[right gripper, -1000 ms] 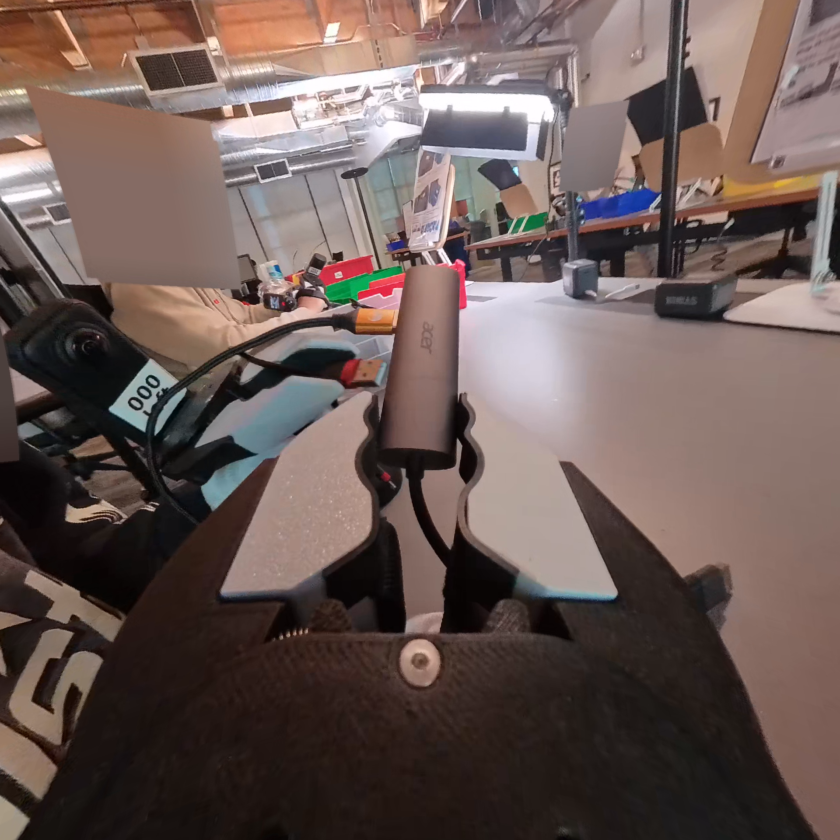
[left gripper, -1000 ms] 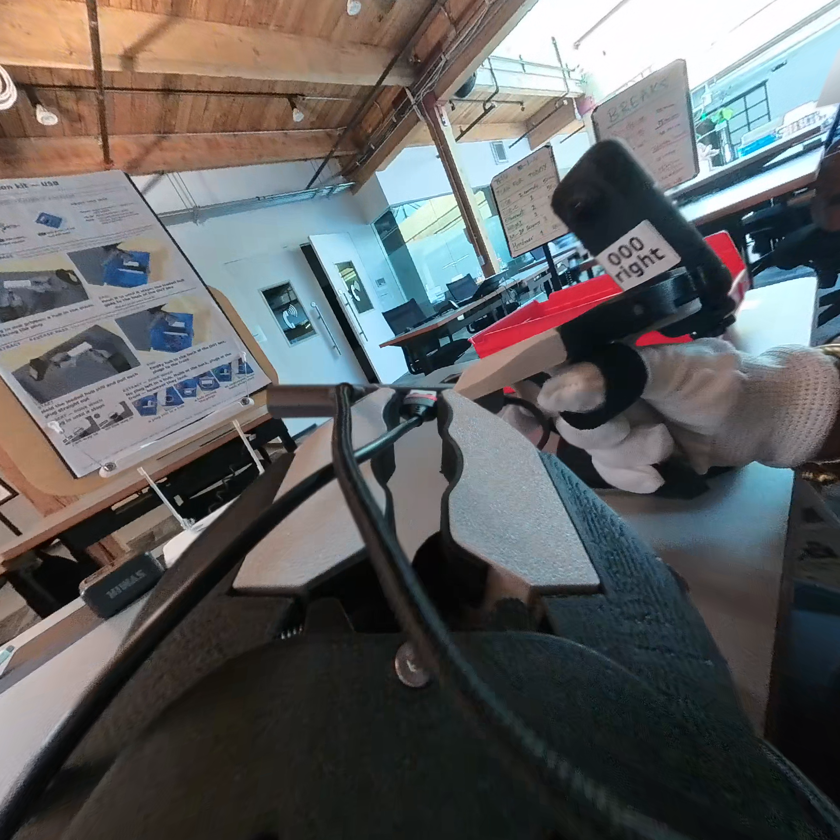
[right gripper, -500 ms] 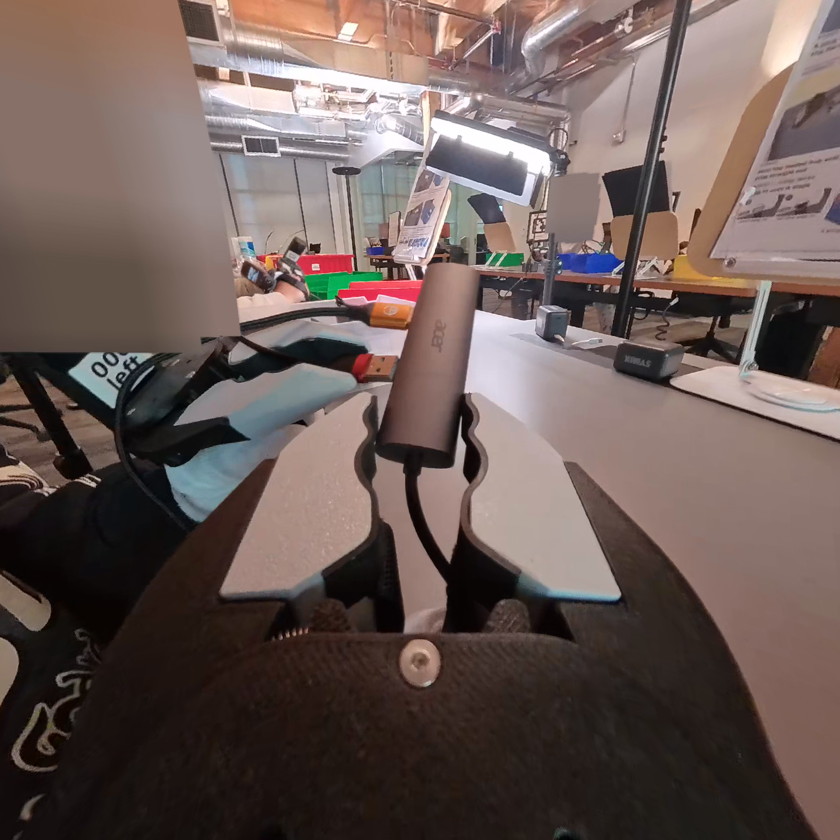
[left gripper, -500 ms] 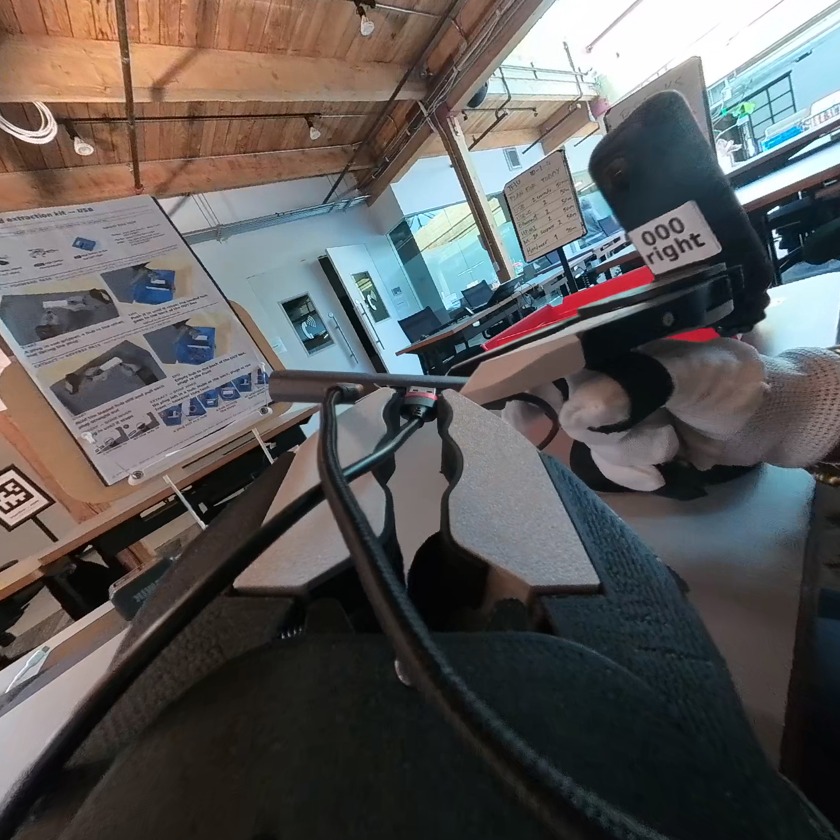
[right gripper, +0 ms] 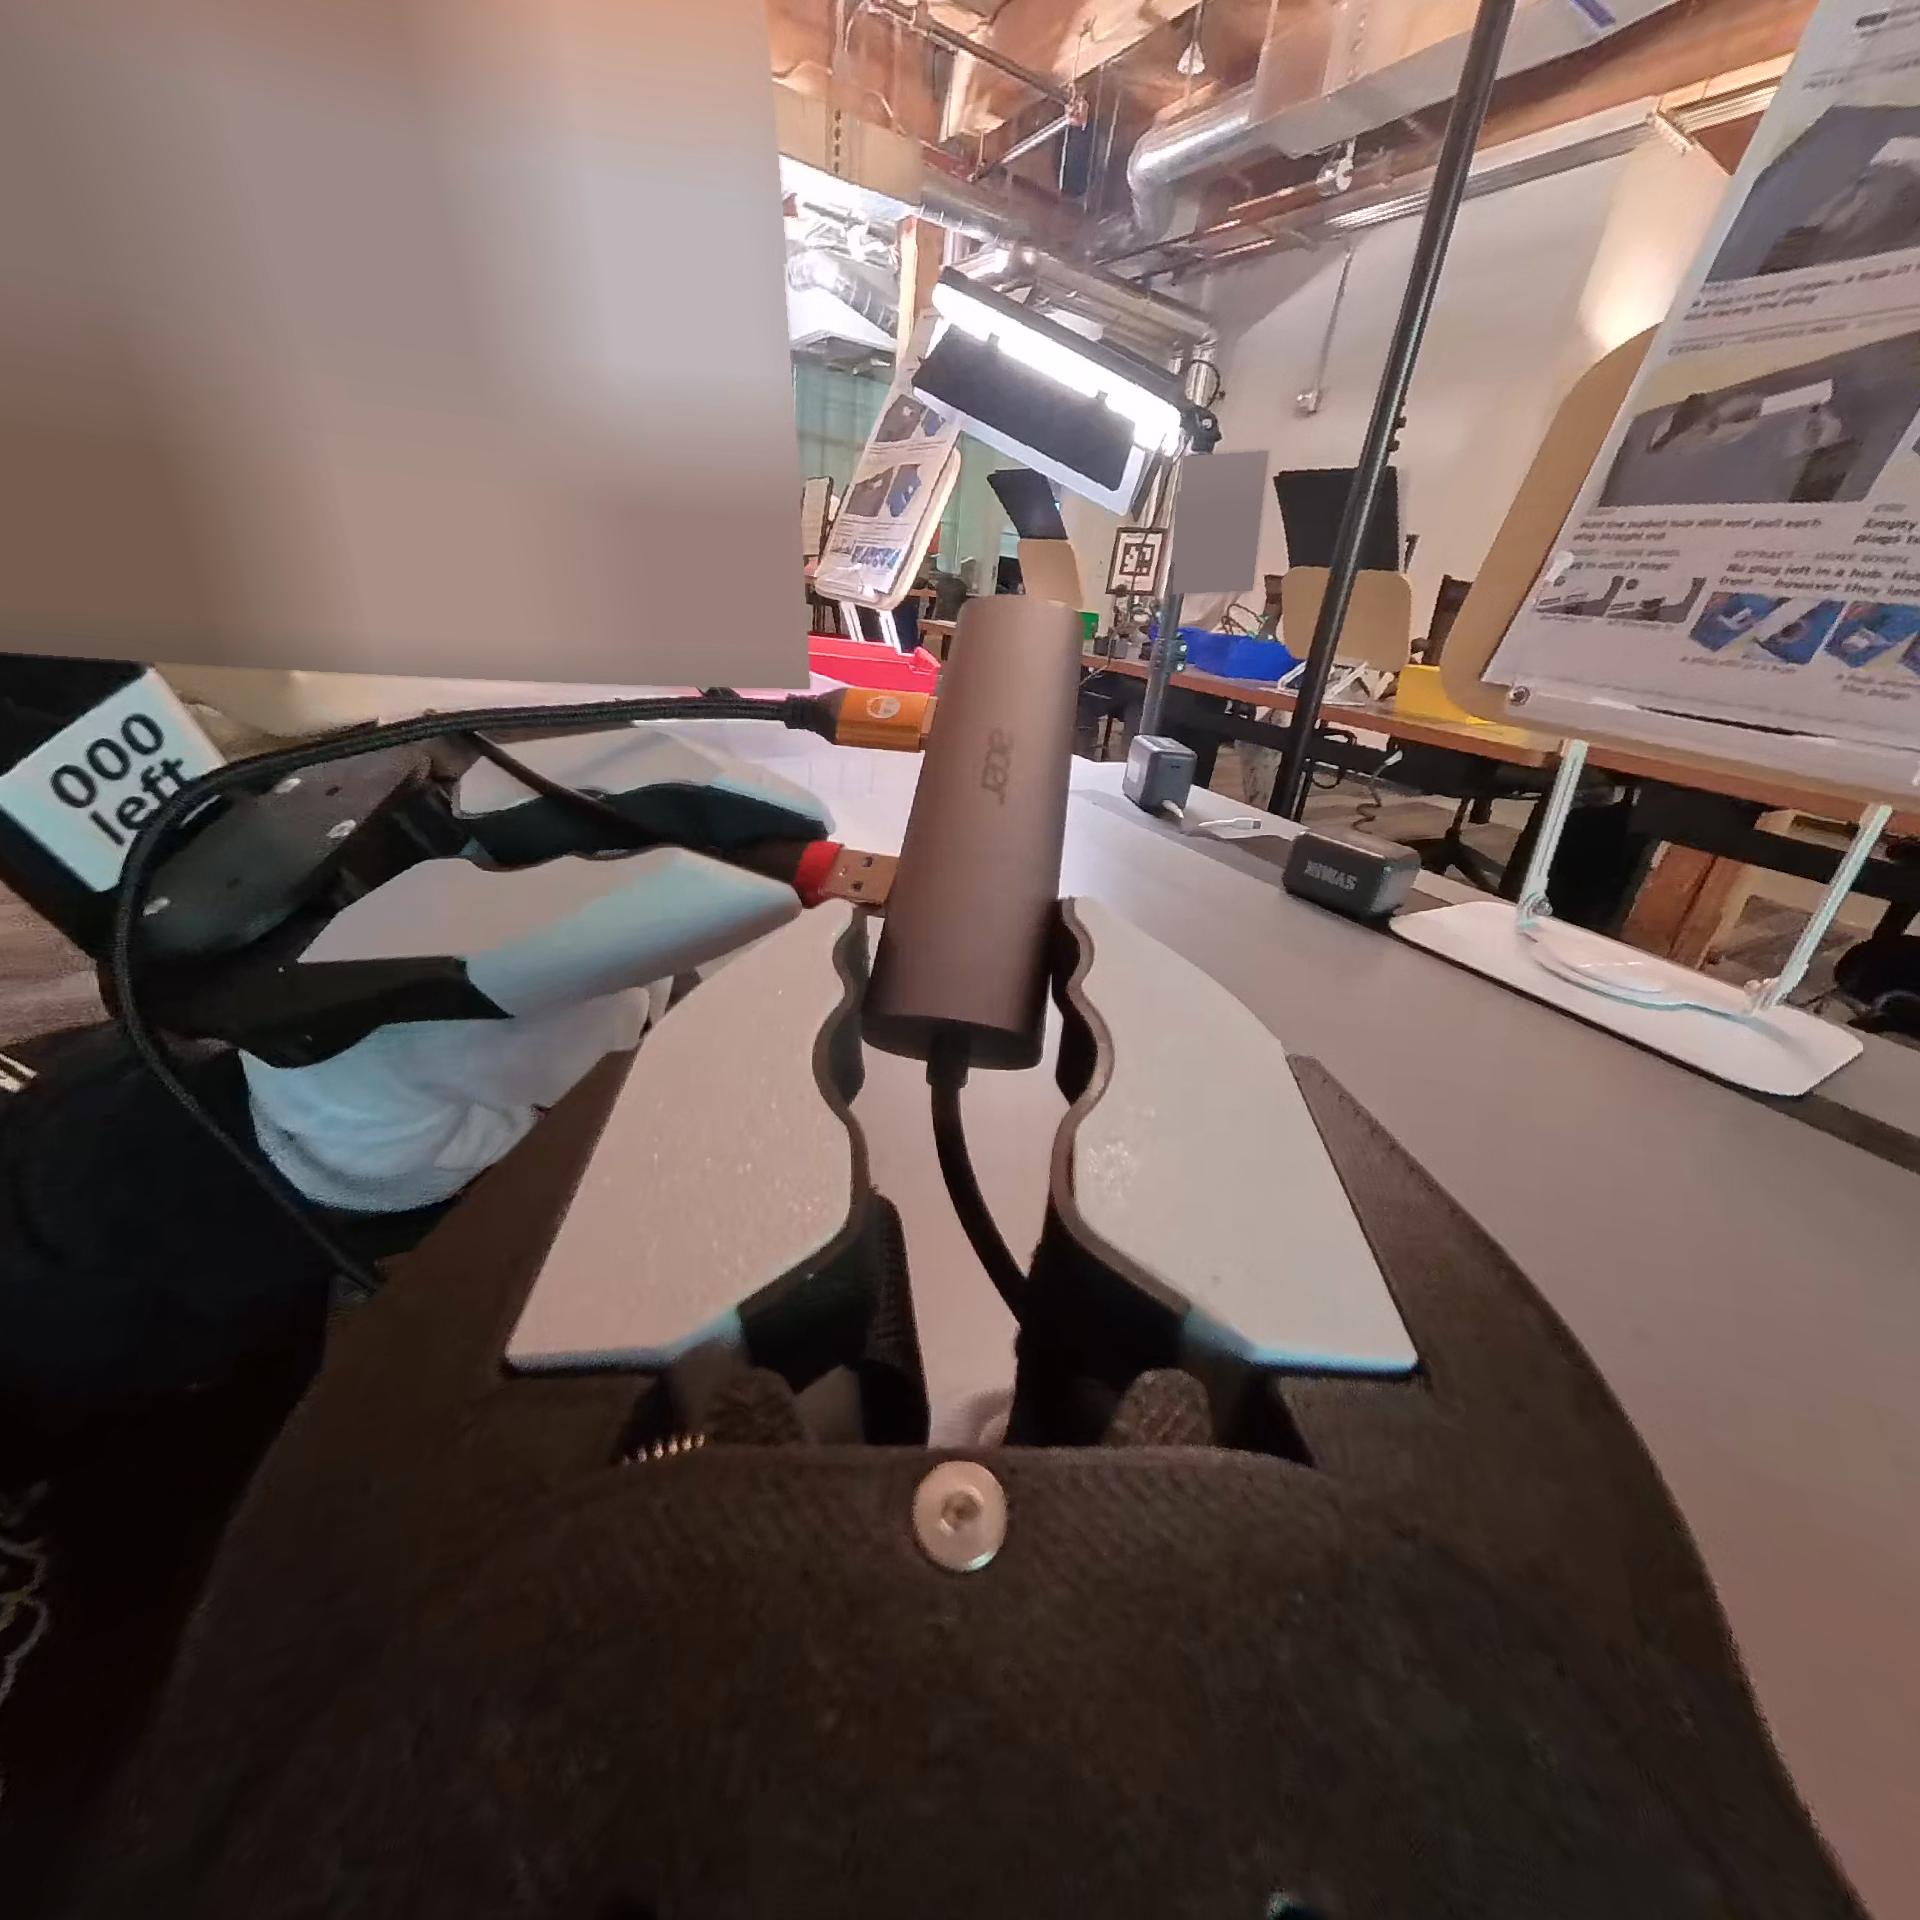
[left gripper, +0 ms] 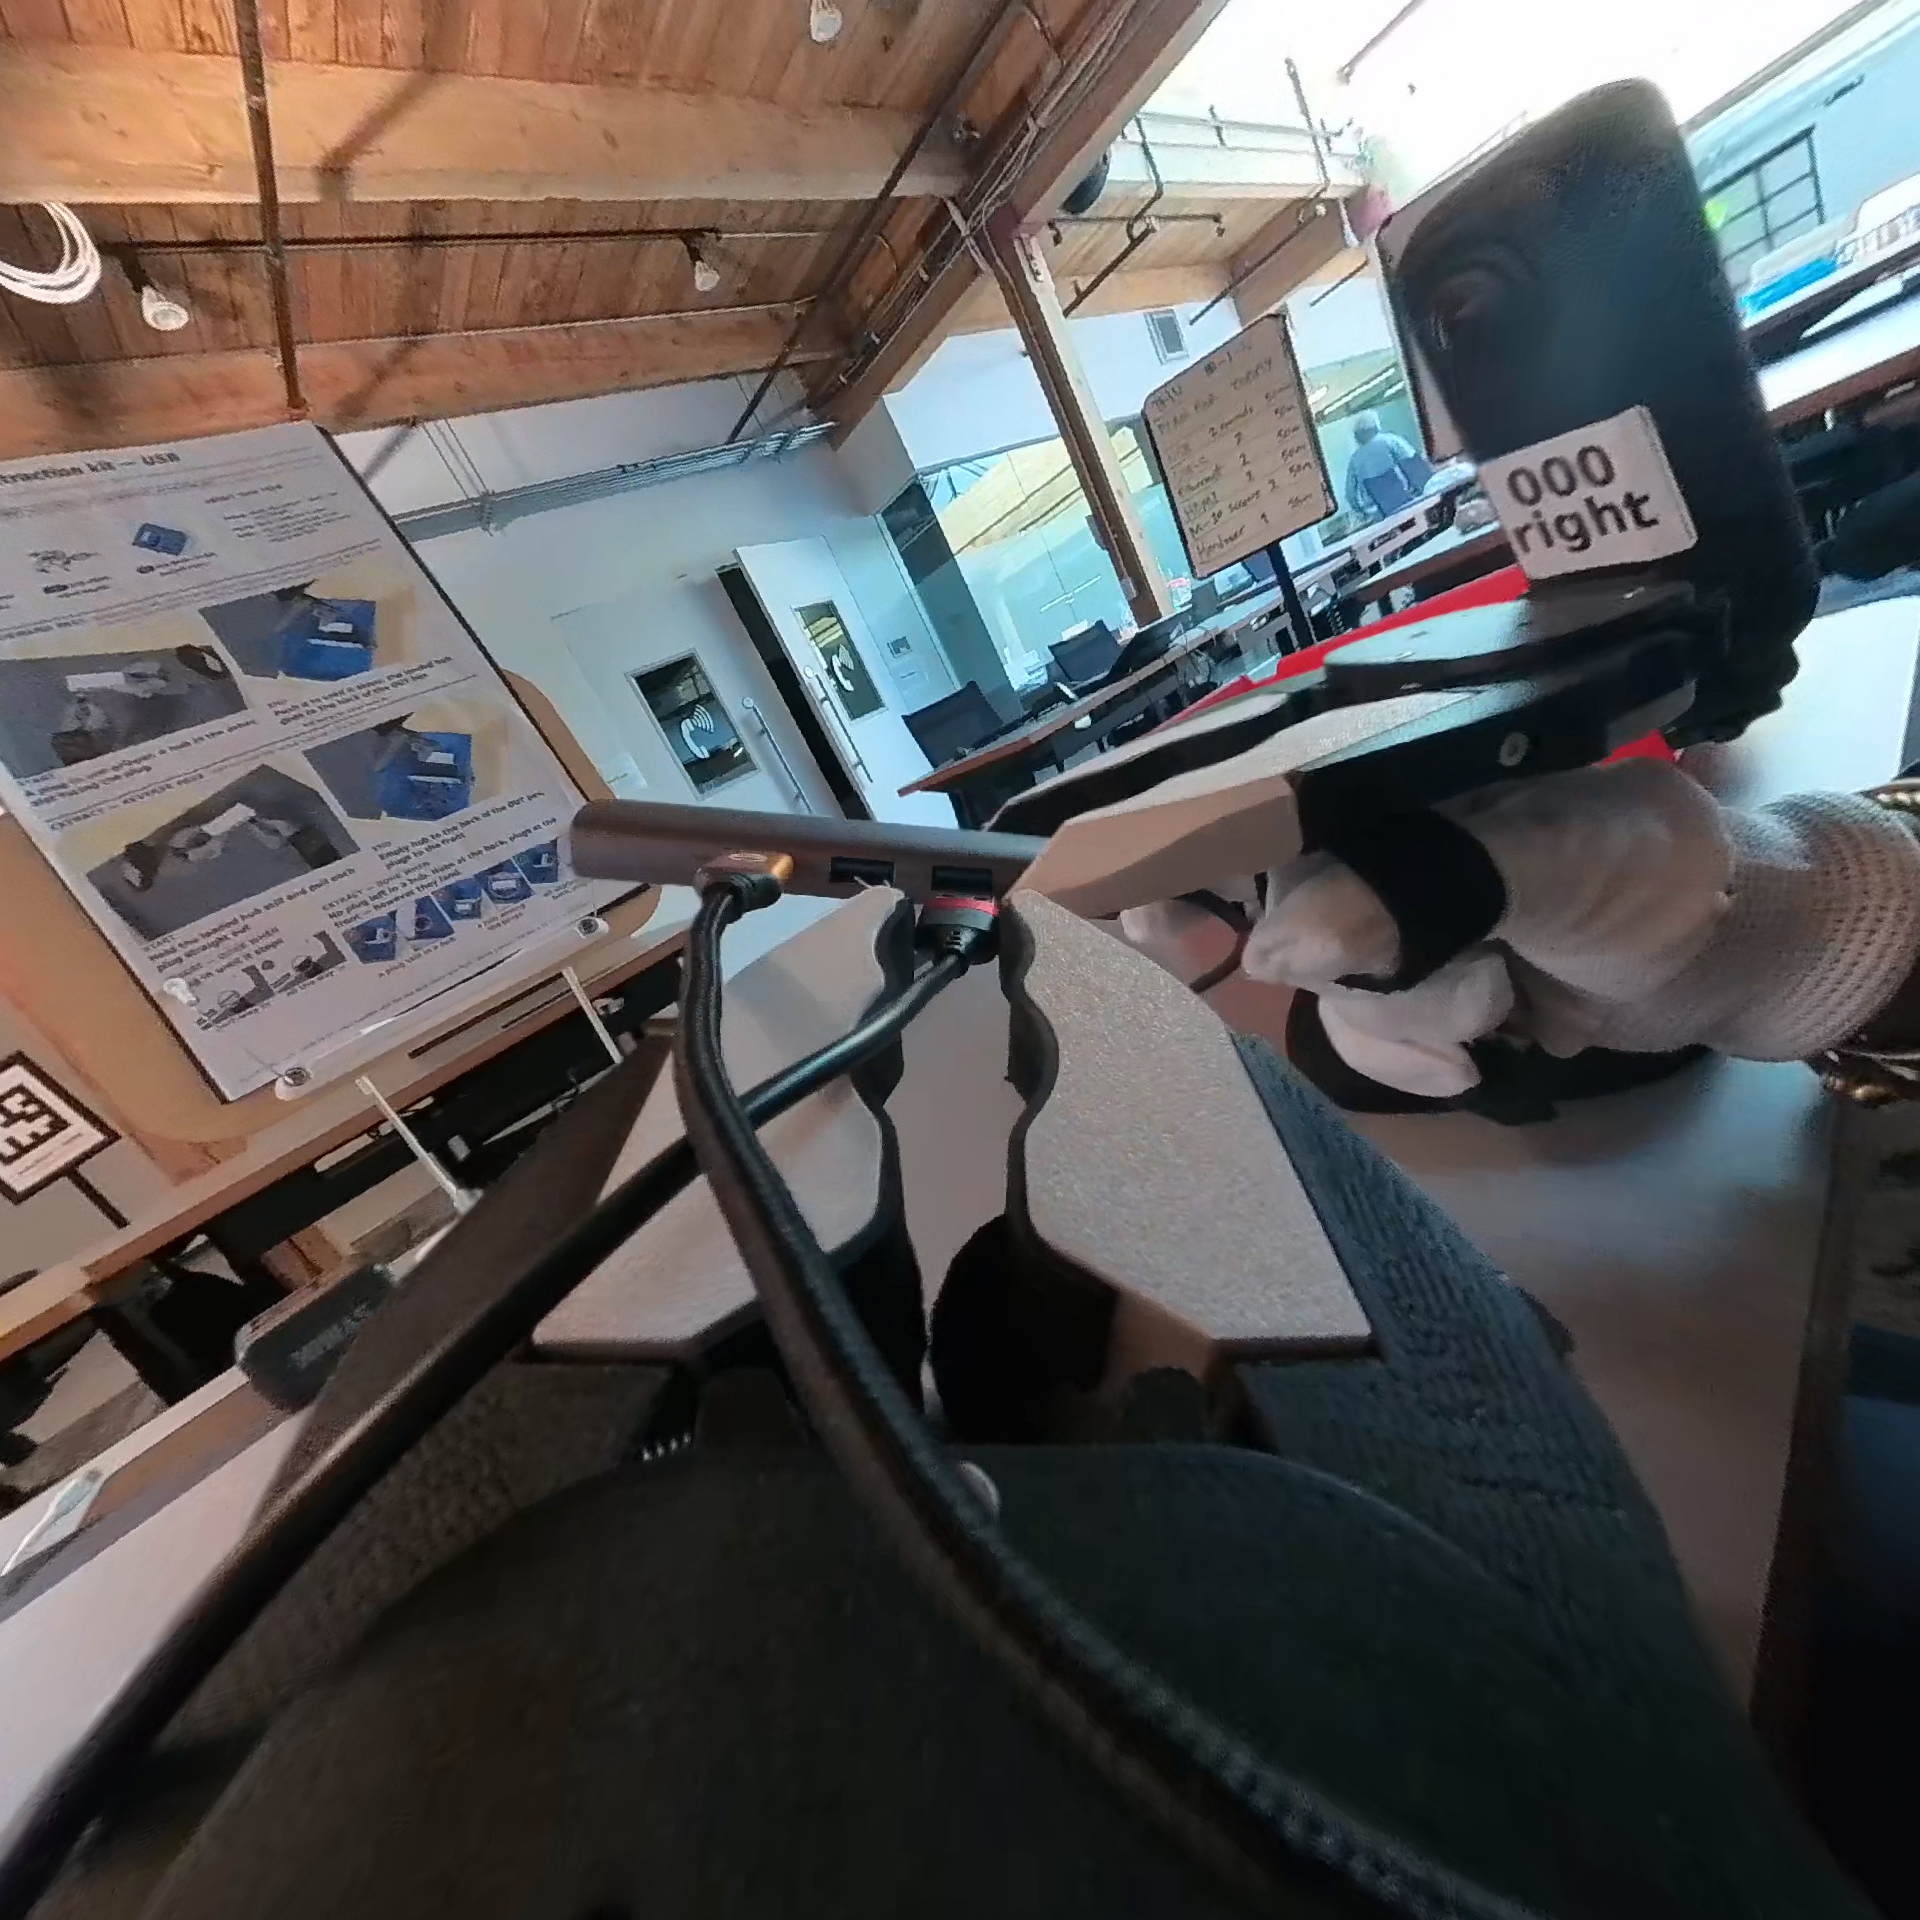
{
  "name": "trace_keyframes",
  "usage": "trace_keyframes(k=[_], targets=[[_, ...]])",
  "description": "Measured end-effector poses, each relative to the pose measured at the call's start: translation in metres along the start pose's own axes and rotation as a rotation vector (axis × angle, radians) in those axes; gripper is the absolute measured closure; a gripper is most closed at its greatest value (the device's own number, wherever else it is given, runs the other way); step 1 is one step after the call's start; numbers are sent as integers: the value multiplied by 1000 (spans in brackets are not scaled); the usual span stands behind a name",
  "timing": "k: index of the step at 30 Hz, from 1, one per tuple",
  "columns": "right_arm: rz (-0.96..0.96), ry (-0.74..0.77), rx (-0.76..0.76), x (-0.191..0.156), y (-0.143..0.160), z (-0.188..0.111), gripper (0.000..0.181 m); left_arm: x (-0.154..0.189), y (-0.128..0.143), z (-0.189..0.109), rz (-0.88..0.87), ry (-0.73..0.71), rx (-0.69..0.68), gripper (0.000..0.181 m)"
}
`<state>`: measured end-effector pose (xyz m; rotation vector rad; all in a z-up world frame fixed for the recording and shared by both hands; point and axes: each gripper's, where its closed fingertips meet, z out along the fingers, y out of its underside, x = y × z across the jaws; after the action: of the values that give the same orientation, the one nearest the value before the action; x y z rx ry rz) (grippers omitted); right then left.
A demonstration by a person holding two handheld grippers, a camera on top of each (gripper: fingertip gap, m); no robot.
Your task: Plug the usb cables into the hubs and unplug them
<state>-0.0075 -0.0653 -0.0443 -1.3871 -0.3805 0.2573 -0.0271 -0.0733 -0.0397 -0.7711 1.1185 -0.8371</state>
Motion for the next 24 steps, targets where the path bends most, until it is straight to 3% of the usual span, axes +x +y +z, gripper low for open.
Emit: trace_keyframes(k=[12,24], targets=[[-6,15,-29,-2,4,3,148,3,-4,-1,89,-24,14,167],[-82,57,-14,-2,3,2,148,-1,1,0,-6,-49,-9,167]])
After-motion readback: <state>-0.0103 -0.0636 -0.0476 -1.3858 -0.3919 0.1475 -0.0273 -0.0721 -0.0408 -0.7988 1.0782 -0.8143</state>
